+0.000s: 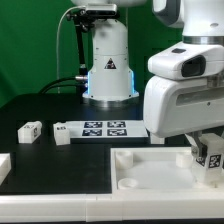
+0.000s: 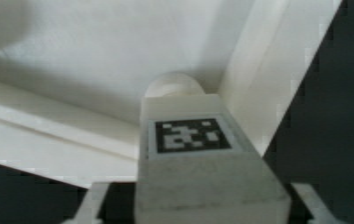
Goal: Assemble one leg
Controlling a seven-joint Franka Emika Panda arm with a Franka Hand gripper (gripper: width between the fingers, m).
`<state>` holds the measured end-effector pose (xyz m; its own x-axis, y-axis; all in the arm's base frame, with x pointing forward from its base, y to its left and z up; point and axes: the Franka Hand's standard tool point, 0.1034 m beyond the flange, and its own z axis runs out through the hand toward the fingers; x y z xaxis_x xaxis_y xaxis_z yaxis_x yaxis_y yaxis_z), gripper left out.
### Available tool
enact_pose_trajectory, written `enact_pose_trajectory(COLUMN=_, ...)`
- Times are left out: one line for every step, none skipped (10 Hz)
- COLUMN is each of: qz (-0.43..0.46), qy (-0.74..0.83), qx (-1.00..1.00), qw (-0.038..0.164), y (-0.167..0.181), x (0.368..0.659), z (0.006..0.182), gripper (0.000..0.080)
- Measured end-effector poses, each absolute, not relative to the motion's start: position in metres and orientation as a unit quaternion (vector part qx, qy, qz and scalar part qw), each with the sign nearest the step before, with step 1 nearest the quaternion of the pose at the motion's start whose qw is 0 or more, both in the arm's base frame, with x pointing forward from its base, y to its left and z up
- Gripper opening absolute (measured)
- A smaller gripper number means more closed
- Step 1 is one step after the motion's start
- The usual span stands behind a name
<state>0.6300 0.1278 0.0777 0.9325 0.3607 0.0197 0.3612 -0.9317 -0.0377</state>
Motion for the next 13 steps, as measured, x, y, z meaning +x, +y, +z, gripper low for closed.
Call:
enact_pose_trajectory(qz=-0.006, qy=-0.184, qx=-0.983, qw=0.020, y=0.1277, x=0.6301, z=0.0777, gripper=0.0294)
enact_pose_trajectory(qz=-0.006, qy=-0.178, qx=-0.984, qw=0.021, y=0.1276, x=0.6301, z=0.0777, gripper=0.0294)
enact_pose_trajectory(qz=-0.006, qy=-0.178, qx=-0.984, qw=0.021, y=0.1275, x=0.6301, z=0.0777, gripper=0.0294)
enact_pose_trajectory(qz=-0.005, qy=-0.144, qx=-0.989, qw=0.022, y=0.1272, x=0.6302, z=0.0777, gripper=0.0294)
enact_pose_trajectory(qz=-0.004, qy=-0.067, qx=-0.997, qw=0.024, y=0.1261, x=0.6303, z=0.0775, gripper=0.0294)
enact_pose_trajectory(qz=-0.001, qy=0.009, qx=-1.000, qw=0.028, y=0.1243, x=0.6301, z=0.0769, gripper=0.0294)
enact_pose_trajectory(qz=0.000, qy=0.058, qx=-0.998, qw=0.029, y=0.1238, x=0.6304, z=0.0769, gripper=0.0294)
enact_pose_trajectory(qz=0.002, qy=0.137, qx=-0.990, qw=0.030, y=0.1226, x=0.6306, z=0.0767, gripper=0.0294)
enact_pose_trajectory(qz=0.004, qy=0.208, qx=-0.978, qw=0.031, y=0.1215, x=0.6308, z=0.0767, gripper=0.0294)
enact_pose_trajectory(qz=0.007, qy=0.267, qx=-0.963, qw=0.030, y=0.1207, x=0.6307, z=0.0766, gripper=0.0294)
enact_pose_trajectory(qz=0.010, qy=0.325, qx=-0.945, qw=0.032, y=0.1201, x=0.6305, z=0.0764, gripper=0.0294)
enact_pose_trajectory(qz=0.013, qy=0.379, qx=-0.925, qw=0.033, y=0.1195, x=0.6307, z=0.0765, gripper=0.0294)
enact_pose_trajectory(qz=0.014, qy=0.407, qx=-0.913, qw=0.034, y=0.1197, x=0.6307, z=0.0764, gripper=0.0294)
